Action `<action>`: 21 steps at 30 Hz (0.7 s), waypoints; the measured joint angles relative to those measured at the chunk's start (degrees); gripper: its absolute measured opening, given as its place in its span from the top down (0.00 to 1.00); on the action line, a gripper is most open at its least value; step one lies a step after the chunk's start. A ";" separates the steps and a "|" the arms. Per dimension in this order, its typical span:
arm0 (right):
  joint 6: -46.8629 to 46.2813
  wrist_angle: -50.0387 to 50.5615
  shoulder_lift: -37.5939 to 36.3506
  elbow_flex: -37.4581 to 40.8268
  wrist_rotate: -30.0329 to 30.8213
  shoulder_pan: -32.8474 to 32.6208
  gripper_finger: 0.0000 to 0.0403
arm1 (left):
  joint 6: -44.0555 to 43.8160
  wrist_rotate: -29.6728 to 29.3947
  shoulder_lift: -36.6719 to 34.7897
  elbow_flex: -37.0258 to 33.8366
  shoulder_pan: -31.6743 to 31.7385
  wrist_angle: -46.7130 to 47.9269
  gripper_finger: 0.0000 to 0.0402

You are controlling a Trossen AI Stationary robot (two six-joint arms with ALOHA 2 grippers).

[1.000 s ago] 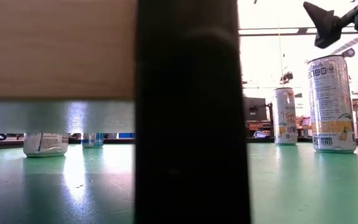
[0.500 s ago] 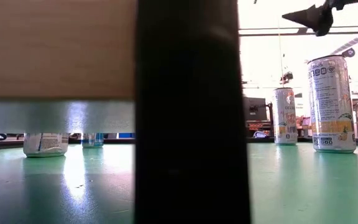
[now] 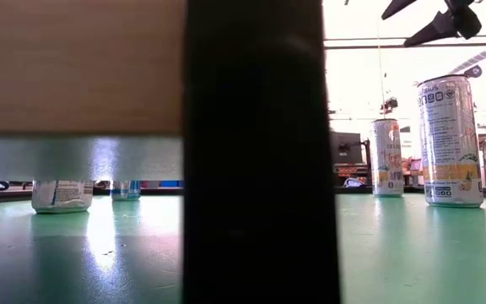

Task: Place canned beverage on shelf
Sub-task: Move the bottom blue soda can to the left of the table

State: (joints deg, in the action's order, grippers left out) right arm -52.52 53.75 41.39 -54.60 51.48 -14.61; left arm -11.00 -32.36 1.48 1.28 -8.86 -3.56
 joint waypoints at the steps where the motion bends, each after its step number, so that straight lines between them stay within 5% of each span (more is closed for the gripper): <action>1: 0.01 0.61 0.71 -0.82 0.01 0.47 0.02 | 0.00 0.00 0.00 -0.02 0.01 -0.01 0.12; 10: 3.12 1.47 8.10 -6.08 -1.62 6.49 0.02 | 0.00 0.00 -0.01 0.00 0.00 -0.01 0.12; 21: 4.38 1.45 23.29 -15.66 -20.18 12.46 0.02 | 0.00 0.01 -0.01 -0.02 0.00 -0.02 0.12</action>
State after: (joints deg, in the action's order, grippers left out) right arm -48.14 55.20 64.68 -70.26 31.31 -2.15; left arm -11.00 -32.35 1.47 1.26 -8.86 -3.57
